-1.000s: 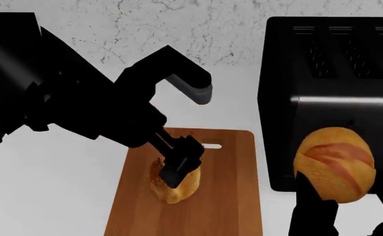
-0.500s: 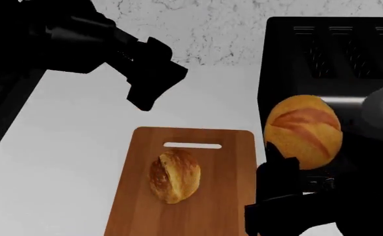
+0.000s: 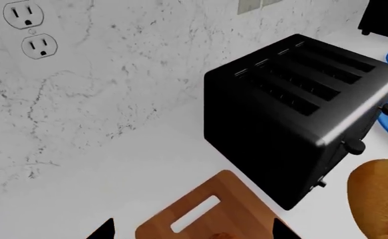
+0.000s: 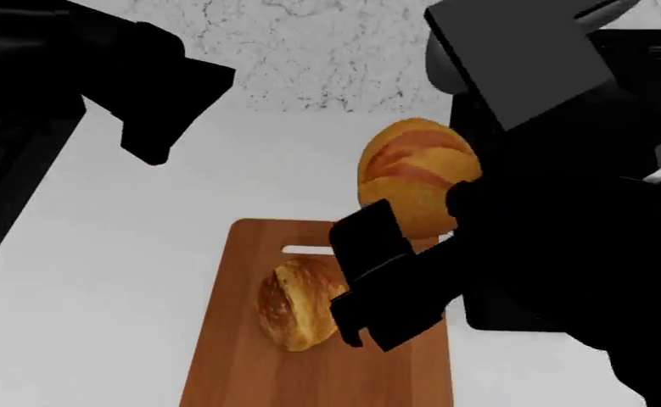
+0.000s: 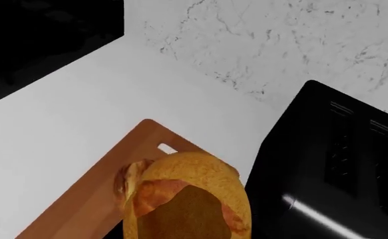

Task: Place all breads on the cutting board.

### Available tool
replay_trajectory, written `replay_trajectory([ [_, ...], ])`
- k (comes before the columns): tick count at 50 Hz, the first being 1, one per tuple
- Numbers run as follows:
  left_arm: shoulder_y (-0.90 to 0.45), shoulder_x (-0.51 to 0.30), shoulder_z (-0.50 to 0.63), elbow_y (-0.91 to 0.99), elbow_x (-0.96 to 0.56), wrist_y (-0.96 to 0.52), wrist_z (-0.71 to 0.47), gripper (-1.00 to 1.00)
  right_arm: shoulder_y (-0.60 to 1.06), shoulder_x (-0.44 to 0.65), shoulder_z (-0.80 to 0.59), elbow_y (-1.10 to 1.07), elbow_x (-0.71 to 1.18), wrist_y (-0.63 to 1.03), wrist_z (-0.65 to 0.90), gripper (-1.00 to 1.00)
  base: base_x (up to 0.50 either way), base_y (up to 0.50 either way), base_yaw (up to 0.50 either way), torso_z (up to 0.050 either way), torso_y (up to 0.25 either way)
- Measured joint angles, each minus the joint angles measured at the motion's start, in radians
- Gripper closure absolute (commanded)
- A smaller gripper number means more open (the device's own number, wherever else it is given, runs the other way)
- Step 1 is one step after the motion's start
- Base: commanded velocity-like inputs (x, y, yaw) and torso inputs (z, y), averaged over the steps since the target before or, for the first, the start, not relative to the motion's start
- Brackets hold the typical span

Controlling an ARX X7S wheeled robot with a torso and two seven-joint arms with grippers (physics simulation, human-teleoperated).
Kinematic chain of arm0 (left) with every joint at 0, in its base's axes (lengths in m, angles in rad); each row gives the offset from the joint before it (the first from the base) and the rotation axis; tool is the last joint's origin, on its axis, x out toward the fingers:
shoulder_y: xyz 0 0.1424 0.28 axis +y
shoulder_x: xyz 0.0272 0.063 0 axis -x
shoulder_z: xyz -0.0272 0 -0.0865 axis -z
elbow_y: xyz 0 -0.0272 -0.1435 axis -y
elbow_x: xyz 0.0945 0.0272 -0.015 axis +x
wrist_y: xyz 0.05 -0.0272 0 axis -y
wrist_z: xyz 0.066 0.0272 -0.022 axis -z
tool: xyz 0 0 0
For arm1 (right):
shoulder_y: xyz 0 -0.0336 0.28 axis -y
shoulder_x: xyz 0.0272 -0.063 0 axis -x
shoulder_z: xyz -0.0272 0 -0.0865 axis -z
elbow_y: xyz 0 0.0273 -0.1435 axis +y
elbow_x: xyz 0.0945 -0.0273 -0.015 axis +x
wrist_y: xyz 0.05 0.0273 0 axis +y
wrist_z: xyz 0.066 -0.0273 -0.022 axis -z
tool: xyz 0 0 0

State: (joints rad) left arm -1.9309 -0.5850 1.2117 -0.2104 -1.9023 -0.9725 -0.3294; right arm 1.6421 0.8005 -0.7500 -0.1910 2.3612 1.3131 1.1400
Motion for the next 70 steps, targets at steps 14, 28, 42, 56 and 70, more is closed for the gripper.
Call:
replay_trajectory([
  [14,0.002,-0.027,-0.019,0.033,-0.015,0.015,-0.037,-1.0,0.064,-0.105,-0.104,0.179,-0.01,0.119,-0.083,1.0,0.0,0.0,0.0,0.0,0.0],
  [28,0.01,-0.046,-0.032,0.048,-0.014,0.031,-0.043,-1.0,0.051,-0.17,-0.187,0.27,-0.024,0.155,-0.142,1.0,0.0,0.0,0.0,0.0,0.0],
  [42,0.015,-0.053,-0.037,0.054,-0.011,0.036,-0.047,-1.0,-0.015,-0.23,-0.203,0.335,-0.1,0.154,-0.23,1.0,0.0,0.0,0.0,0.0,0.0],
  [56,0.021,-0.057,-0.04,0.064,-0.014,0.037,-0.056,-1.0,-0.072,-0.297,-0.194,0.435,-0.263,0.159,-0.375,1.0,0.0,0.0,0.0,0.0,0.0],
  [70,0.028,-0.06,-0.042,0.076,-0.02,0.039,-0.069,-1.0,-0.109,-0.327,-0.214,0.464,-0.357,0.154,-0.46,1.0,0.0,0.0,0.0,0.001,0.0],
])
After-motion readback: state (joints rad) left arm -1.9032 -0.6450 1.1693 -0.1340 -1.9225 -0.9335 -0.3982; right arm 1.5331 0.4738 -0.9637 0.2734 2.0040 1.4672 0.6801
